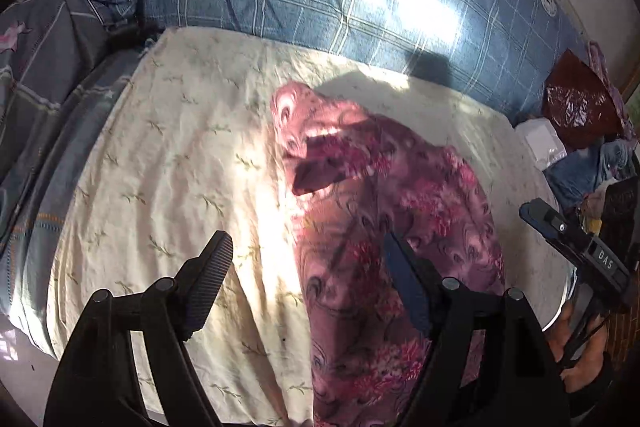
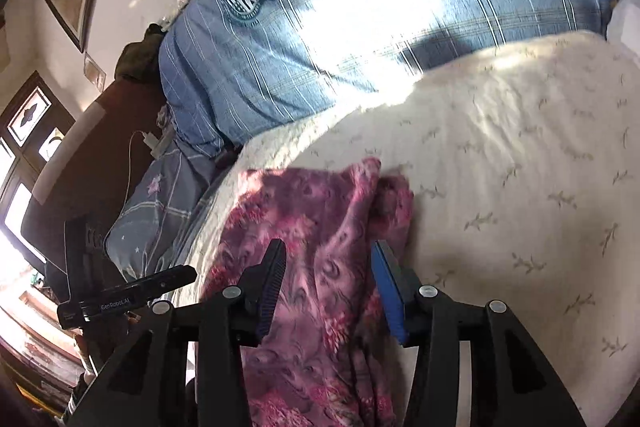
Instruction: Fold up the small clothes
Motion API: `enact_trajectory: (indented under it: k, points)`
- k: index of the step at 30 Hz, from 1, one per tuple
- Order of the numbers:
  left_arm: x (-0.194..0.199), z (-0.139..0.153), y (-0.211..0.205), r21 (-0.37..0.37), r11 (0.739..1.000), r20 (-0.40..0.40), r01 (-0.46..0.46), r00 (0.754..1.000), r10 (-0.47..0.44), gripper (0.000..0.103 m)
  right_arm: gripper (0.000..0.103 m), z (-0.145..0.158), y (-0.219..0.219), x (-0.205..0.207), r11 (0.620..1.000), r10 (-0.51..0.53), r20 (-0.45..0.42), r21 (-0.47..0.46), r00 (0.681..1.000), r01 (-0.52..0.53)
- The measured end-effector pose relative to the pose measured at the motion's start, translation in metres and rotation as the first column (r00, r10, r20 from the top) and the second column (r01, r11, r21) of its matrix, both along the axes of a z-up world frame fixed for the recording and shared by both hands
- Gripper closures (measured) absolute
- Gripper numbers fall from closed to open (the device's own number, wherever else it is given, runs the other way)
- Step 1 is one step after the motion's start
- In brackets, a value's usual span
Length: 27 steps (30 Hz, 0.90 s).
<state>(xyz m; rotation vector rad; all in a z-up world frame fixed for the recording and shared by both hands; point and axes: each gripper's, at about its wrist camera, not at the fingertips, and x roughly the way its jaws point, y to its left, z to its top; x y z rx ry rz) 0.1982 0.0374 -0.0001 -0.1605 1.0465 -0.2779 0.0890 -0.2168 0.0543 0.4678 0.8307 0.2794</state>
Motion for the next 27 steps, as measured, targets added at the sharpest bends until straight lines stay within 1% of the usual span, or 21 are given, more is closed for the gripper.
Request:
enact_trajectory:
  k: [2, 5, 7, 8, 9, 10, 11, 12, 13, 15, 16, 17, 19, 20, 22, 24, 26, 27]
  points:
    - [0.011, 0.002, 0.003, -0.026, 1.0, -0.007, -0.01, 1.0, 0.01, 0.025, 0.056, 0.002, 0.007, 0.005, 0.999, 0.02, 0.02, -0.026, 1.0, -0.02]
    - [0.024, -0.006, -0.01, -0.05, 0.999, -0.034, 0.012, 0.999, -0.014, 0.025, 0.057, -0.006, 0.019, 0.012, 0.997, 0.065, 0.026, -0.047, 0.998, -0.063]
    - [0.029, -0.018, -0.026, -0.03, 0.999, -0.054, 0.034, 0.998, -0.035, 0.025, 0.057, -0.017, 0.027, 0.017, 0.994, 0.086, 0.019, -0.073, 0.996, -0.085]
    - [0.033, -0.027, -0.036, -0.016, 0.999, -0.071, 0.048, 0.996, -0.049, 0.025, 0.059, -0.024, 0.031, 0.021, 0.992, 0.091, 0.005, -0.09, 0.996, -0.091]
    - [0.039, -0.038, -0.045, 0.009, 0.998, -0.092, 0.06, 0.994, -0.058, 0.025, 0.062, -0.034, 0.035, 0.027, 0.988, 0.091, -0.02, -0.122, 0.996, -0.093]
    - [0.046, -0.052, -0.052, 0.048, 0.997, -0.118, 0.062, 0.991, -0.056, 0.025, 0.062, -0.048, 0.039, 0.033, 0.979, 0.085, -0.06, -0.178, 0.995, -0.095]
    - [0.053, -0.067, -0.057, 0.074, 0.995, -0.148, 0.061, 0.988, -0.049, 0.021, 0.062, -0.061, 0.04, 0.039, 0.971, 0.084, -0.096, -0.216, 0.992, -0.103]
    - [0.059, -0.078, -0.056, 0.057, 0.997, -0.169, 0.051, 0.985, -0.041, 0.013, 0.062, -0.064, 0.039, 0.039, 0.972, 0.085, -0.068, -0.214, 0.994, -0.098]
    - [0.06, -0.077, -0.053, 0.03, 0.999, -0.154, 0.025, 0.988, -0.02, 0.013, 0.062, -0.061, 0.039, 0.04, 0.969, 0.089, -0.067, -0.226, 0.994, -0.102]
    - [0.062, -0.068, -0.049, 0.022, 0.999, -0.162, 0.025, 0.987, -0.021, 0.013, 0.062, -0.05, 0.038, 0.039, 0.965, 0.102, -0.077, -0.234, 0.992, -0.117]
    - [0.061, -0.062, -0.045, 0.032, 0.999, -0.154, 0.028, 0.988, -0.023, 0.013, 0.062, -0.042, 0.033, 0.034, 0.968, 0.105, -0.063, -0.222, 0.992, -0.116]
    - [0.056, -0.054, -0.042, 0.042, 0.999, -0.129, 0.033, 0.991, -0.027, 0.013, 0.059, -0.034, 0.027, 0.028, 0.972, 0.114, -0.047, -0.201, 0.992, -0.122]
    - [0.038, -0.037, -0.035, 0.053, 0.996, -0.068, 0.067, 0.996, -0.064, 0.013, 0.059, -0.021, 0.017, 0.01, 0.976, 0.155, -0.014, -0.151, 0.988, -0.156]
    - [0.028, -0.031, -0.033, 0.06, 0.994, -0.041, 0.087, 0.996, -0.085, 0.013, 0.059, -0.017, 0.014, -0.001, 0.974, 0.179, -0.001, -0.141, 0.984, -0.177]
    - [0.008, -0.028, -0.034, 0.099, 0.989, -0.011, 0.109, 0.994, -0.108, 0.013, 0.058, -0.017, 0.018, -0.017, 0.965, 0.208, -0.003, -0.162, 0.978, -0.205]
    - [-0.007, -0.038, -0.039, 0.127, 0.984, -0.014, 0.128, 0.992, -0.128, 0.013, 0.058, -0.03, 0.026, -0.026, 0.954, 0.211, -0.036, -0.211, 0.977, -0.213]
    - [-0.01, -0.059, -0.046, 0.154, 0.979, -0.067, 0.137, 0.99, -0.128, 0.012, 0.057, -0.052, 0.032, -0.029, 0.947, 0.19, -0.098, -0.245, 0.977, -0.209]
    - [-0.01, -0.07, -0.046, 0.146, 0.981, -0.088, 0.126, 0.99, -0.114, 0.009, 0.055, -0.061, 0.033, -0.029, 0.951, 0.169, -0.099, -0.246, 0.981, -0.189]
